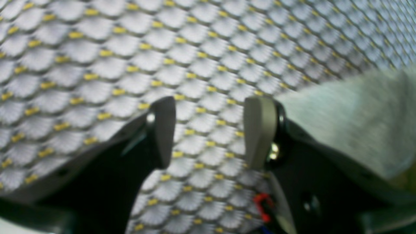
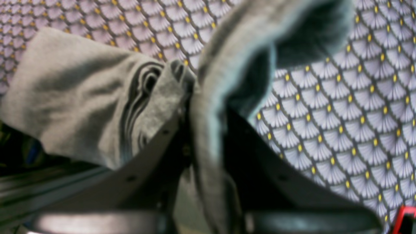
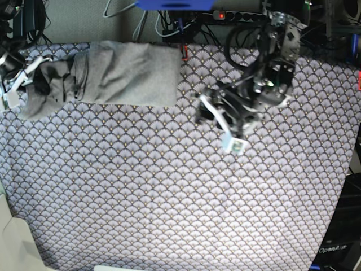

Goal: Fold the T-shirt properly
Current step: 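Pull the folded shirt's corner with the right gripper to straighten it, then drag the folded grey shirt with the right gripper along the table rim, then lower the left gripper and grasp the shirt's other end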

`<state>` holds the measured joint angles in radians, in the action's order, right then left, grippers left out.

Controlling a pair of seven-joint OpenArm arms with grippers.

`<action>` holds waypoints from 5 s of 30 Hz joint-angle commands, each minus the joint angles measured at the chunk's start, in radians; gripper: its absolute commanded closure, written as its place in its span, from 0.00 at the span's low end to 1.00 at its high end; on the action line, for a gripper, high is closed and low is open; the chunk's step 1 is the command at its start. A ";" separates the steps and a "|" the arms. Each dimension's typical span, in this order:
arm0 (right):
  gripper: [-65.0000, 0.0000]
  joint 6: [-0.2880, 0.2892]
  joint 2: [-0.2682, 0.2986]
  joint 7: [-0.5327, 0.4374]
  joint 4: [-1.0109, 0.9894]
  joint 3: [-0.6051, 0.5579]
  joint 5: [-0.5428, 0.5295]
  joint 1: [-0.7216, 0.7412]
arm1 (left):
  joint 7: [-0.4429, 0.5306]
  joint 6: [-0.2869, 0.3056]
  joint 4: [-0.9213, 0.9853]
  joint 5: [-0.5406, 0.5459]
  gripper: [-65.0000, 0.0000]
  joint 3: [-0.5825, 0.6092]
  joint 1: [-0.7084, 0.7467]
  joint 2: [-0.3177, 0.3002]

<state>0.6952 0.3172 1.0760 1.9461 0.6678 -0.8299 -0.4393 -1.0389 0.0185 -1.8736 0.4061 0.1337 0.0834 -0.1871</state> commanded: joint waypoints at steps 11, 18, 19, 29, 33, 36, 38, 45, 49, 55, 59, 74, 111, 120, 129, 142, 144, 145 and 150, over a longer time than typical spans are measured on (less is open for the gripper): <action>1.00 0.003 0.021 -0.035 0.023 -0.237 -0.026 -0.011 | 0.009 0.002 -0.021 0.009 0.49 -0.079 -0.001 -0.010; 1.00 0.003 0.015 -0.063 0.025 -0.369 -0.027 0.020 | 0.009 0.002 -0.021 0.009 0.49 -0.124 0.008 -0.032; 1.00 0.003 0.013 -0.061 0.026 -0.386 -0.027 0.026 | 0.009 0.002 -0.021 0.009 0.49 -0.130 0.011 -0.036; 1.00 0.003 -0.020 -0.059 0.025 -0.566 -0.026 0.107 | 0.007 0.002 -0.033 0.009 0.49 -0.134 0.034 -0.038; 1.00 0.003 -0.042 -0.059 0.020 -0.619 -0.018 0.133 | 0.007 0.002 -0.045 0.009 0.49 -0.134 0.039 -0.038; 1.00 0.003 -0.042 -0.059 0.020 -0.652 -0.018 0.144 | 0.007 0.002 -0.064 0.009 0.49 -0.134 0.054 -0.038; 1.00 0.003 -0.042 -0.059 0.019 -0.672 -0.018 0.155 | 0.007 0.002 -0.068 0.009 0.49 -0.134 0.056 -0.038; 0.83 0.003 -0.040 -0.041 -0.009 -0.704 -0.018 0.162 | 0.009 0.002 -0.070 0.009 0.49 -0.134 0.068 -0.038; 0.69 0.003 -0.042 -0.013 -0.015 -0.698 -0.021 0.164 | 0.009 0.002 -0.070 0.009 0.49 -0.134 0.077 -0.038; 0.67 0.003 -0.042 -0.001 -0.018 -0.710 -0.047 0.187 | 0.015 0.002 -0.070 0.009 0.49 -0.134 0.083 -0.038; 0.67 0.003 -0.063 0.066 -0.015 -0.724 -0.133 0.225 | 0.015 0.002 -0.070 0.009 0.49 -0.134 0.083 -0.038; 0.66 0.003 -0.097 0.092 -0.017 -0.782 -0.185 0.261 | 0.018 0.002 -0.070 0.009 0.49 -0.134 0.089 -0.038; 1.00 0.003 0.211 -0.036 -0.015 -0.408 0.057 0.052 | 0.072 0.004 -0.057 0.009 0.49 -0.133 0.075 -0.038; 1.00 0.003 0.129 -0.070 -0.017 -0.438 0.060 0.017 | 0.068 0.004 -0.057 0.009 0.49 -0.133 0.080 -0.038; 1.00 0.003 0.115 -0.135 -0.104 -0.629 0.062 0.099 | 0.061 0.004 -0.067 0.009 0.49 -0.133 0.100 -0.039; 1.00 0.003 0.173 -0.133 -0.190 -0.659 0.062 0.152 | 0.061 0.107 -0.071 0.161 0.49 -0.136 0.049 -0.039; 1.00 0.003 0.195 -0.133 -0.190 -0.659 0.062 0.145 | 0.061 0.113 -0.070 0.162 0.49 -0.136 0.045 -0.038; 1.00 0.003 0.199 -0.135 -0.190 -0.658 0.062 0.145 | 0.061 0.113 -0.067 0.164 0.49 -0.134 0.034 -0.036; 1.00 0.003 0.208 -0.135 -0.190 -0.658 0.062 0.144 | 0.061 0.117 -0.059 0.169 0.49 -0.115 0.005 -0.019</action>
<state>0.6952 0.5072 0.9417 1.7428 0.0036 -0.7734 -0.2974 -0.9916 0.1276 -1.9179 0.5583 0.0185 0.0982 -0.2092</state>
